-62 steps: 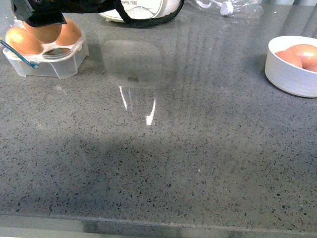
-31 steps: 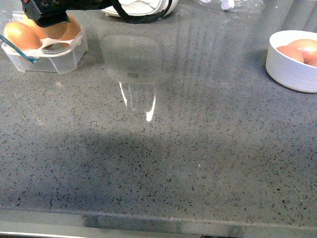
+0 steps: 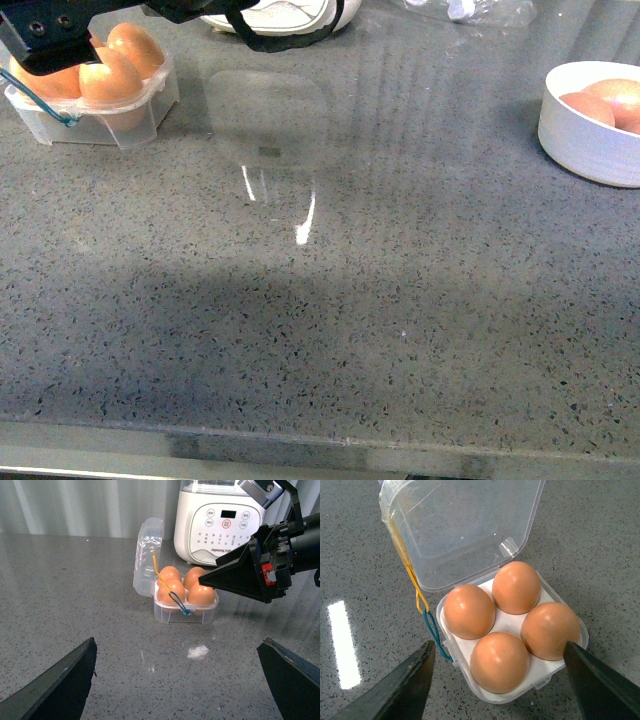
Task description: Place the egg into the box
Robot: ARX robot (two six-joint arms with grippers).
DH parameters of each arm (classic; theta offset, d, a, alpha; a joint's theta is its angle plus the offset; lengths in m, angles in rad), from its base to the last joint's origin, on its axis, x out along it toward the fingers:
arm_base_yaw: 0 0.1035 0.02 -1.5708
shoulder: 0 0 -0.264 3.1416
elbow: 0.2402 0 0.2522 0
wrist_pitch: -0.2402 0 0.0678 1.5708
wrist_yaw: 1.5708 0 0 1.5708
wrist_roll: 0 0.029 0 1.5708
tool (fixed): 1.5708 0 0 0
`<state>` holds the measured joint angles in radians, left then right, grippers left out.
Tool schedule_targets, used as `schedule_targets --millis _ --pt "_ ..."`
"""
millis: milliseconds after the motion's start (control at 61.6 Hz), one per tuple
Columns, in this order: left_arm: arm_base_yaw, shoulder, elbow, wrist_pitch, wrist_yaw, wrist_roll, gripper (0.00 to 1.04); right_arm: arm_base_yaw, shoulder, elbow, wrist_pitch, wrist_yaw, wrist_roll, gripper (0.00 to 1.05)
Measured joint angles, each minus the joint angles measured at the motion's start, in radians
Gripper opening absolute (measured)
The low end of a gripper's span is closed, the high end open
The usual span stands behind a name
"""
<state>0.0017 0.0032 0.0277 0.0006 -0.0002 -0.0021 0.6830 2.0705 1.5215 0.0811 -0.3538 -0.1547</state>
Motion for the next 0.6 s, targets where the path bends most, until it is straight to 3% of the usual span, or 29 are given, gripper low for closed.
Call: schedule_targets --millis 65,406,601 --pt "0.0 0.0 0.0 0.0 0.0 0.0 0.98 -0.002 0.0 0.0 0.0 -0.001 0.002 0.99" --pt "0.0 0.0 0.0 0.0 0.0 0.0 0.98 -0.068 -0.09 -0.059 0.039 0.011 0.036 0.97" --pt "0.0 0.0 0.0 0.0 0.0 0.0 0.98 -0.172 -0.198 -0.155 0.095 0.14 0.086 0.97"
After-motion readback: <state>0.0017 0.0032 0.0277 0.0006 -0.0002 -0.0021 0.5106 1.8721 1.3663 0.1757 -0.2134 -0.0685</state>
